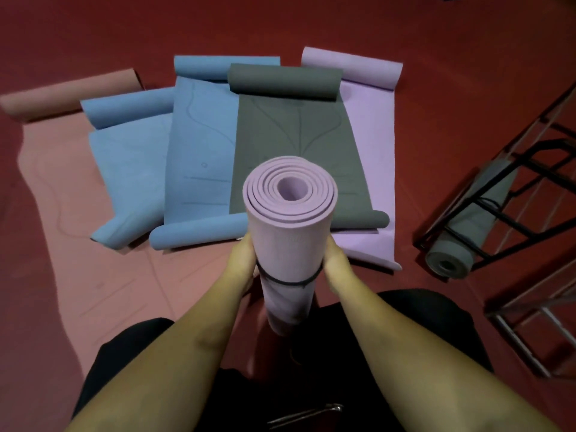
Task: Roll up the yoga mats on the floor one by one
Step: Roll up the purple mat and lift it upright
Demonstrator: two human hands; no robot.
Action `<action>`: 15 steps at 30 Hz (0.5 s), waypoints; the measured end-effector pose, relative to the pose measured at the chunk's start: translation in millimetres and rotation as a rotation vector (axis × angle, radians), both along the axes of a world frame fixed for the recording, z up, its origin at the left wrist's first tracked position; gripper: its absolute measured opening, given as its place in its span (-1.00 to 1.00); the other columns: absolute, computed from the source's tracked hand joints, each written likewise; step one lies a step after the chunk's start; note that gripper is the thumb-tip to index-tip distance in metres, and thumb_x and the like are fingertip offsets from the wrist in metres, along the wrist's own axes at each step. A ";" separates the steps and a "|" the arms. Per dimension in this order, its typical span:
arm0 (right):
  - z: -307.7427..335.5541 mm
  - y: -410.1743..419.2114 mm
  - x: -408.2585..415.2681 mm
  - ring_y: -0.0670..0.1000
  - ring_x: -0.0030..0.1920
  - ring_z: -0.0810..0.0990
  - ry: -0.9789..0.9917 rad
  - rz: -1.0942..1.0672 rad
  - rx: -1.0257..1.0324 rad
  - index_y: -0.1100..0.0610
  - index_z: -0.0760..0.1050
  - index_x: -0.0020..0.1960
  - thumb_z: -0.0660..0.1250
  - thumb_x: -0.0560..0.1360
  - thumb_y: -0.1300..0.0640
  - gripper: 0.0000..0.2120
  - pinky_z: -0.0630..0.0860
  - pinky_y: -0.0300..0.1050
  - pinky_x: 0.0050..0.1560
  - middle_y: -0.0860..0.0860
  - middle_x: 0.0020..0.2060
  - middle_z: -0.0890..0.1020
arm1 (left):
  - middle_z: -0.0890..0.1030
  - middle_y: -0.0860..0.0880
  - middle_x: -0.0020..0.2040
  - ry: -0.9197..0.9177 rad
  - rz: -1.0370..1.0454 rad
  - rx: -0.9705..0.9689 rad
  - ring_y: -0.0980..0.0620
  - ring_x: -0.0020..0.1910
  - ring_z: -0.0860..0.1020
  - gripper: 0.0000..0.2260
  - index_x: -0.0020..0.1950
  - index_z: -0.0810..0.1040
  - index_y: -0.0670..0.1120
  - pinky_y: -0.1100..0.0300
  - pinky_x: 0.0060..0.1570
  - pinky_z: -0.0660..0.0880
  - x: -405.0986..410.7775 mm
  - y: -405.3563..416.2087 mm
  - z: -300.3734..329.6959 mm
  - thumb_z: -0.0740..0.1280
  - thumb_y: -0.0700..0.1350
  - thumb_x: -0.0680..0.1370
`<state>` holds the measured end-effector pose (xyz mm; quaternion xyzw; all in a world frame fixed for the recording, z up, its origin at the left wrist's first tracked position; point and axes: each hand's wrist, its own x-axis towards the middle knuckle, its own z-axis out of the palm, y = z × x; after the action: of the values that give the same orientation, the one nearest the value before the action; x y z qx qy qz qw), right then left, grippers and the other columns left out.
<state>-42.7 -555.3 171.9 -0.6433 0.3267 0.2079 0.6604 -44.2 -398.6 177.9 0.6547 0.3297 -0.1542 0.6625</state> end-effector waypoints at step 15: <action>-51.1 4.2 36.5 0.01 0.16 0.55 -0.059 -0.129 0.110 0.00 0.61 0.04 0.15 0.54 -0.36 -0.52 0.39 -0.01 0.35 -0.10 0.05 0.65 | 0.61 0.20 -0.10 -0.132 0.178 -0.176 0.33 -0.18 0.52 -0.59 0.06 0.59 0.02 0.28 -0.17 0.44 25.1 -13.1 -28.7 0.05 0.24 0.66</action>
<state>-6.3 -551.1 120.8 -0.5894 0.3357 0.1635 0.7163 -19.1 -411.7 149.3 0.5708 0.3276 -0.0798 0.7487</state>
